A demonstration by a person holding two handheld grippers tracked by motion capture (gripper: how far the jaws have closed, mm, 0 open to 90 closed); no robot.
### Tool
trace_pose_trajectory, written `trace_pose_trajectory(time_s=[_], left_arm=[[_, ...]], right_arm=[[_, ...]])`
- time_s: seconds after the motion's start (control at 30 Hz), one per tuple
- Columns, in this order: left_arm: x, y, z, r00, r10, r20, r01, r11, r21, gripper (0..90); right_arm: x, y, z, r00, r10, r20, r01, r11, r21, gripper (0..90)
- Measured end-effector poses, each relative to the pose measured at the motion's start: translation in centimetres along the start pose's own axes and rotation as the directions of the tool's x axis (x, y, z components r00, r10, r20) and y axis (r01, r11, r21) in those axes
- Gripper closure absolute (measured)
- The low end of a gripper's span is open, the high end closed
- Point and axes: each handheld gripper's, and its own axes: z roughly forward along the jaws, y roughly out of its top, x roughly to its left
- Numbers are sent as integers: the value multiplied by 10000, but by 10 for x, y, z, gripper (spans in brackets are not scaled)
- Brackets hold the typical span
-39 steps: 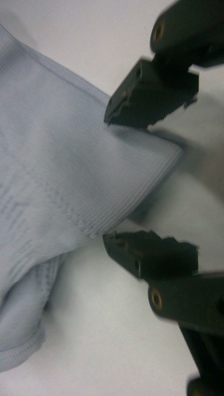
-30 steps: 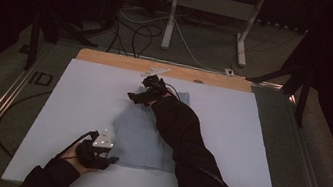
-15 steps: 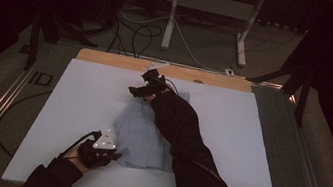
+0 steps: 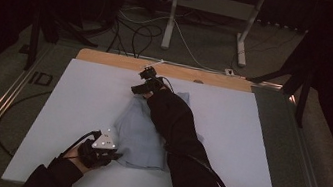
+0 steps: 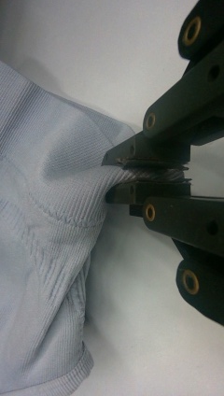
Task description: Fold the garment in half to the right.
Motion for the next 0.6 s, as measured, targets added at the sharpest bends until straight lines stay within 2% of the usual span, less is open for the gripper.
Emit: trace_pose_trajectory(time_s=[0.03,0.07,0.1,0.17,0.3,0.33,0.47,0.5,0.6], left_arm=[[-1,0,0,10000,49,-64,-49,10000,2,852],[-1,0,0,10000,49,-64,-49,10000,2,852],[-1,0,0,10000,36,-28,-36,10000,-2,852],[-1,0,0,10000,89,-16,-89,10000,-14,852],[-1,0,0,9999,102,-21,-102,9999,14,852],[-1,0,1,9999,132,-48,-132,9999,21,852],[-1,0,1,9999,127,-63,-127,9999,24,852],[-1,0,1,9999,115,-66,-115,9999,34,852],[-1,0,1,9999,89,-51,-89,10000,43,852]], right_arm=[[1,1,3,10000,-62,61,61,10000,65,324],[1,1,3,10000,-62,61,61,10000,65,324],[2,3,5,9995,-180,269,176,9998,134,369],[2,4,6,9997,-153,185,149,9997,182,384],[3,5,16,9976,-591,363,569,9967,580,393],[4,5,18,9975,-571,415,544,9965,642,404],[6,3,24,9959,-739,518,694,9941,833,455],[7,1,27,9950,-832,548,771,9914,1061,505],[8,1,27,9944,-904,540,843,9907,1067,553]])
